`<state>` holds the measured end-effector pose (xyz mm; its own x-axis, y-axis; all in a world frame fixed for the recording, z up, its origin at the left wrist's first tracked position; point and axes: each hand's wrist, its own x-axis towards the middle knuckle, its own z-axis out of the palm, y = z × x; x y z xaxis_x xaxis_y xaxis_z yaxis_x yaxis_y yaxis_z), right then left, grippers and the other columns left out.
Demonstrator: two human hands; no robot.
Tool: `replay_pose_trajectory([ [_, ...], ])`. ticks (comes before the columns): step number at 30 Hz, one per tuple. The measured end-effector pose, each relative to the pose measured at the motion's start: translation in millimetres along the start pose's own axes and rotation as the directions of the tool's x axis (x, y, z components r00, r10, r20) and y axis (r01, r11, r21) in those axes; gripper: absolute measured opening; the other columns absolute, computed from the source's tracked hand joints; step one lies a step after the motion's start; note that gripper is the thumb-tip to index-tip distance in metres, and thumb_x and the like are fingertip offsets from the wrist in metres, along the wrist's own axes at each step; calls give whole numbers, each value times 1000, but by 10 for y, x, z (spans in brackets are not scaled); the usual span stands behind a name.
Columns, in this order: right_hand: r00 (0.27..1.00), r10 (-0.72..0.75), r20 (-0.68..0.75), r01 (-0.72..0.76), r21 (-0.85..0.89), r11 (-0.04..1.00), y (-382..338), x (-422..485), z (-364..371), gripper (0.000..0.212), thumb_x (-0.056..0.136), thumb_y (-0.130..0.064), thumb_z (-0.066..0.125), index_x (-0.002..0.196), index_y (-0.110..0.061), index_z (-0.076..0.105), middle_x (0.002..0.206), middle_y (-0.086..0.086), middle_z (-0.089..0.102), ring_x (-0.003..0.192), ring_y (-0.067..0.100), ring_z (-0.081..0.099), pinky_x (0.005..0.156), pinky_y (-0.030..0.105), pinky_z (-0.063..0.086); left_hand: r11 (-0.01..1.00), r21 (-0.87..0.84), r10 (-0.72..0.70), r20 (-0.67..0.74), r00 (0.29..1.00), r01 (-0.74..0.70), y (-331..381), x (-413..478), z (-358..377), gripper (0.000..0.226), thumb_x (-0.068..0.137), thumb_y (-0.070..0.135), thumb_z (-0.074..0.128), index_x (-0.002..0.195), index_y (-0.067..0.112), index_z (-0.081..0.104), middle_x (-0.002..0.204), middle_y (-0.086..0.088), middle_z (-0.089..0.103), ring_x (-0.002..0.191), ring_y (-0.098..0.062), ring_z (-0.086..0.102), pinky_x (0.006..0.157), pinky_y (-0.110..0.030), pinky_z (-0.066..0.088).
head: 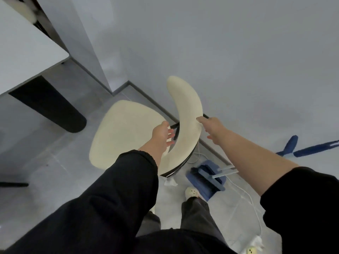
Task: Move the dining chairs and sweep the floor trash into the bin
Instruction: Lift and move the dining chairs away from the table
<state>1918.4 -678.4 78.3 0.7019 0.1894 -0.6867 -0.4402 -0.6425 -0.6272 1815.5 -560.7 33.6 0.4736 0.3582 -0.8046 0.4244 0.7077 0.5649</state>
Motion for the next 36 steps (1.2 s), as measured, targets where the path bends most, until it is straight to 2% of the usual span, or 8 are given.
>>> replay_pose_trajectory([
  [6,982,38,187,-15,-125,992,-341,555,-73,59,92,-35,60,140,-6,41,121,8,55,91,19,50,76,29,38,989,-141,-51,-41,998,45,-26,128,262,23,99,22,39,92,5,52,83,-12,58,71,-25,61,62,-36,53],
  [10,951,69,300,3,-234,972,-414,742,-171,53,93,-35,59,137,-9,43,91,2,54,66,12,50,49,28,36,962,-270,-97,-158,983,51,-156,73,420,25,99,22,40,86,4,51,81,-15,56,69,-29,61,70,-42,54],
  [15,913,108,393,13,-294,956,-405,936,-280,43,93,-38,58,128,-15,48,90,1,55,73,15,51,58,30,40,951,-266,-210,-172,963,160,-357,-80,714,35,99,26,36,81,2,55,76,-15,62,66,-28,64,62,-33,54],
  [18,898,135,419,6,-318,948,-330,995,-281,38,92,-39,59,119,-15,47,95,2,56,78,16,51,67,32,43,905,-282,-353,-82,932,318,-492,-155,868,55,100,43,34,102,-6,59,105,-20,65,88,-34,66,72,-35,54],
  [21,887,149,436,1,-325,946,-273,1050,-274,56,88,-42,62,134,-14,45,112,3,55,113,24,53,94,43,45,796,-462,-428,28,903,392,-615,-130,1003,81,93,61,39,142,-3,31,142,-24,43,126,-39,48,87,-45,48],
  [28,863,219,455,-95,-278,956,-222,1261,-240,64,83,-48,66,134,-16,43,96,3,51,121,26,49,109,50,35,395,-919,-450,-190,873,4,-812,232,1250,84,69,53,74,137,22,35,142,-7,34,135,-34,31,106,-58,33],
  [32,858,237,456,-139,-237,961,-214,1394,-190,70,80,-51,68,134,-15,42,124,6,53,122,27,50,111,52,30,375,-916,-442,-312,841,-143,-1112,577,1209,68,52,70,74,100,25,55,113,2,55,105,-19,53,100,-39,39],
  [36,846,229,482,-138,-218,966,-216,1500,-139,51,87,-45,61,126,-17,46,95,4,57,110,27,55,106,48,36,498,-844,-426,-439,791,-200,-1785,1813,1155,73,26,99,54,73,44,47,139,2,49,128,-26,48,105,-49,39],
])
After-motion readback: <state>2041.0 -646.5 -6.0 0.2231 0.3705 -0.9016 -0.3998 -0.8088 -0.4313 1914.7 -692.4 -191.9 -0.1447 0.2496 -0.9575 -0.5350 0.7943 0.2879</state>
